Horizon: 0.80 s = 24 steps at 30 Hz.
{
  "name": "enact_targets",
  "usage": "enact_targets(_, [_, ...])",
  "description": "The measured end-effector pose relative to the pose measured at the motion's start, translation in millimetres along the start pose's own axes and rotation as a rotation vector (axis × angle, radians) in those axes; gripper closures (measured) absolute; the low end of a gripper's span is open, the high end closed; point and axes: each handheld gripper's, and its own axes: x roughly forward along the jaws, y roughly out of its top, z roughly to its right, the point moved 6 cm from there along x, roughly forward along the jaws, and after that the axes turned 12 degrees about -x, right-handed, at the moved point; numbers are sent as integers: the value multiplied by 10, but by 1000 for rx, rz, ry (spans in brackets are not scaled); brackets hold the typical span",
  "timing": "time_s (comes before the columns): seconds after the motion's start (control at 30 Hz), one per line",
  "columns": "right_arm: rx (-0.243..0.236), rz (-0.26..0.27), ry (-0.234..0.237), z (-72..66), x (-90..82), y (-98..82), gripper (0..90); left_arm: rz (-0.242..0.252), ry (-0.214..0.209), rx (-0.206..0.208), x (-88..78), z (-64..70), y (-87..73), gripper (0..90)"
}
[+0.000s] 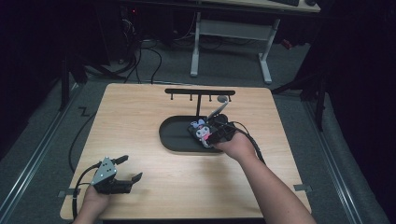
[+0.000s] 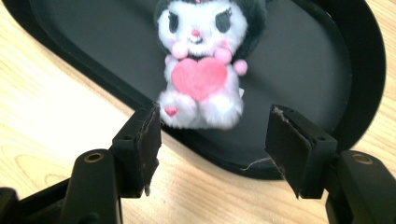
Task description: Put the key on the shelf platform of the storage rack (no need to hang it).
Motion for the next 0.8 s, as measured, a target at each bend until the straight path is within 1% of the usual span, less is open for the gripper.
enact_targets(0.07, [0, 9, -4, -8, -26, -43, 358, -1, 0, 0, 3, 3, -1, 152])
enact_targets(0.1, [-8, 10, -14, -15, -40, -64, 358, -3, -1, 1, 3, 3, -2, 152])
enact_targets(0.17, [-13, 34, -17, -27, -67, -101, 358, -6, 0, 3, 4, 3, -3, 153])
enact_targets(0.2, [7, 42, -12, -41, -81, -124, 357, -6, 0, 3, 4, 3, -4, 153])
enact_targets(0.23, [0, 53, -13, -39, -86, -147, 354, -6, 0, 3, 5, 3, -4, 153])
enact_targets(0.27, [-2, 52, -18, -40, -90, -172, 346, -6, 0, 2, 5, 3, -4, 152])
enact_targets(0.3, [-11, 56, -32, -43, -94, -194, 345, -6, 1, 3, 6, 4, -5, 152])
enact_targets(0.33, [-11, 75, -30, -48, -103, -215, 346, -7, 1, 4, 6, 4, -5, 152])
enact_targets(0.37, [-1, 92, -23, -57, -108, -235, 347, -6, 2, 4, 7, 4, -6, 152])
enact_targets(0.4, [-2, 100, -19, -64, -113, -260, 347, -5, 2, 4, 8, 4, -6, 152])
enact_targets(0.47, [-10, 104, -18, -89, -113, -313, 349, -7, 2, 5, 10, 5, -8, 152])
enact_targets(0.53, [1, 121, -18, -113, -112, -365, 351, -9, 2, 6, 13, 8, -10, 152])
enact_targets(0.6, [-4, 135, -28, -134, -109, -420, 353, -13, 2, 8, 15, 11, -13, 152])
enact_targets(0.7, [3, 158, -29, -175, -106, -504, 353, -16, 3, 12, 21, 17, -16, 152])
enact_targets(0.77, [0, 178, -34, -198, -104, -560, 354, -16, 3, 12, 23, 19, -18, 152])
enact_targets(0.8, [-1, 184, -45, -210, -105, -591, 355, -17, 3, 13, 24, 20, -19, 152])
